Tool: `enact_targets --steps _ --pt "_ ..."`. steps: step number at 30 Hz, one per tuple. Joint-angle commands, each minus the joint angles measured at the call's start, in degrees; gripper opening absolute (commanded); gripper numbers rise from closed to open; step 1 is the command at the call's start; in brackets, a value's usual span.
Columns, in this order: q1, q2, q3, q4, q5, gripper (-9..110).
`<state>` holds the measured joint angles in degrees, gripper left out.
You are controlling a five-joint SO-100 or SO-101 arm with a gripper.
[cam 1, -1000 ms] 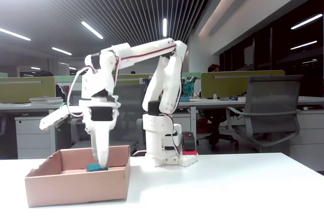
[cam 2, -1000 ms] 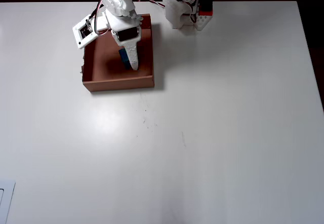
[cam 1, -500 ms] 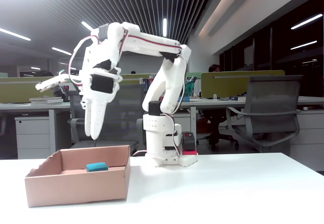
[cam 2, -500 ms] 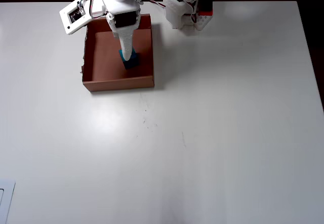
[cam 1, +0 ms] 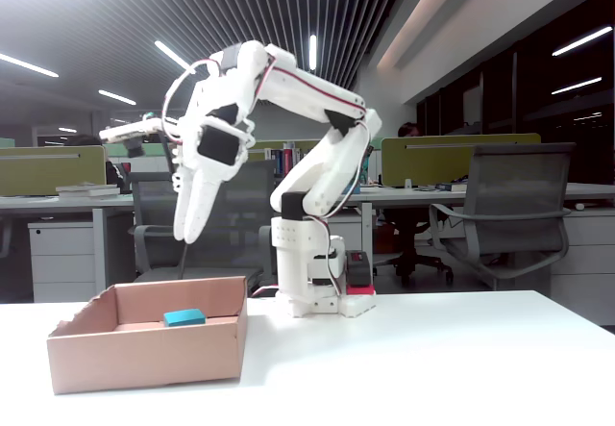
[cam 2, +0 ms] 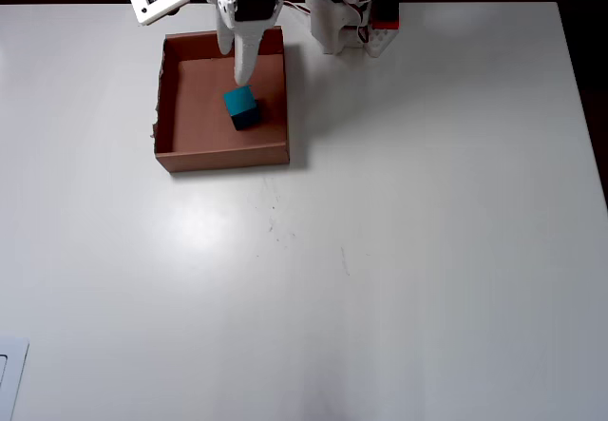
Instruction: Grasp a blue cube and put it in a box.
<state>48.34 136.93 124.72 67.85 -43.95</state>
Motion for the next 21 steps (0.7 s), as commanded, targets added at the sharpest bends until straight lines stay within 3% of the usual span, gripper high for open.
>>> enact_targets --steps 1,13,21 --pt "-0.3 5.3 1.8 0.0 -0.7 21" --pt "-8.8 15.9 9.1 -1.1 -1.1 19" --pt "-7.9 19.7 13.4 -1.8 -1.1 19"
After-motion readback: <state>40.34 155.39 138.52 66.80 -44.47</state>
